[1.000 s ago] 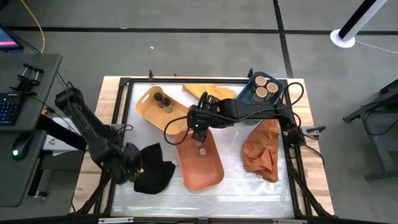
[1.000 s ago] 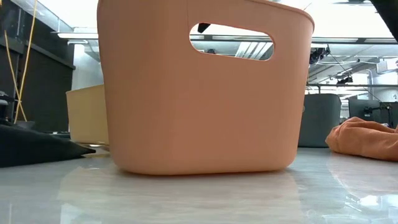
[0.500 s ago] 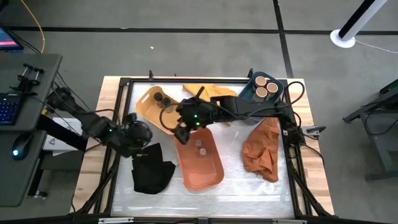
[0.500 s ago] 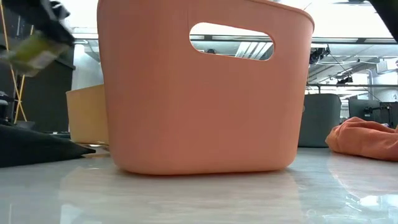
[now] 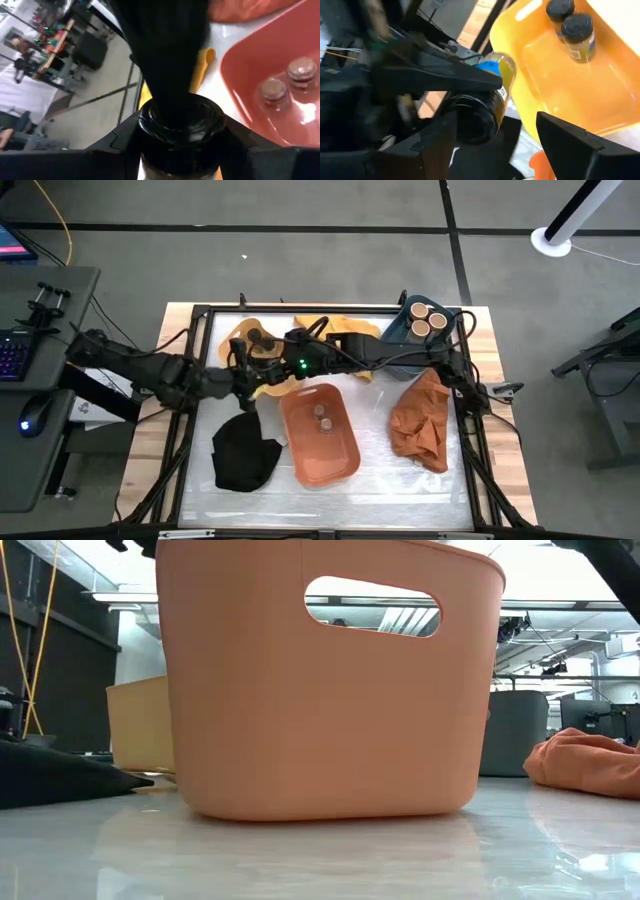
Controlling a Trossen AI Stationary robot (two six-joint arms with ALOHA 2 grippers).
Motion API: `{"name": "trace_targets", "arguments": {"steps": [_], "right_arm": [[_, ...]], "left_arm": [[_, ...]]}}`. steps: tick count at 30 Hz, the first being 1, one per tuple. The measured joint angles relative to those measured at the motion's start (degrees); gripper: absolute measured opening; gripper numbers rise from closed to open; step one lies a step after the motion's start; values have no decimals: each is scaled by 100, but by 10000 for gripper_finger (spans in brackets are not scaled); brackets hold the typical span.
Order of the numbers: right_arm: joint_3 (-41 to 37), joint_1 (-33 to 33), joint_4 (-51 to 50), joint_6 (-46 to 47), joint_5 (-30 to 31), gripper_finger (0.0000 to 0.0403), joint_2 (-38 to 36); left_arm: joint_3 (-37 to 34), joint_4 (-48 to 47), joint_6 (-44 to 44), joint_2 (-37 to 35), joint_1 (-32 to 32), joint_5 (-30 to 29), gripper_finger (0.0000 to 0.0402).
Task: Sort spices by type
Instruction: Put the green seasoning bottle into the yellow bin
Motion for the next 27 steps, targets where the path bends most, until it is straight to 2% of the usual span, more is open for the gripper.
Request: {"name": "trace_targets", "arguments": {"steps": [3,6,9,14,23,27], "right_arm": [[-2,-20,89,-31,-38,268,54],[-2,-27,236,-230,0,268,60],[-2,-20,282,-320,53,268,64],[-2,-63,297,-370,53,268,71],[-12,-66,121,-511,412,266,72],[-4,-36,38,-612,617,241,58]], "left_arm": [[-9,201,230,5,304,369,160],[-4,235,230,-8,528,419,160],[-4,373,238,5,634,485,160],[7,848,241,54,772,926,160],[2,1217,252,308,923,904,160],[1,1358,245,306,926,1061,166]]}}
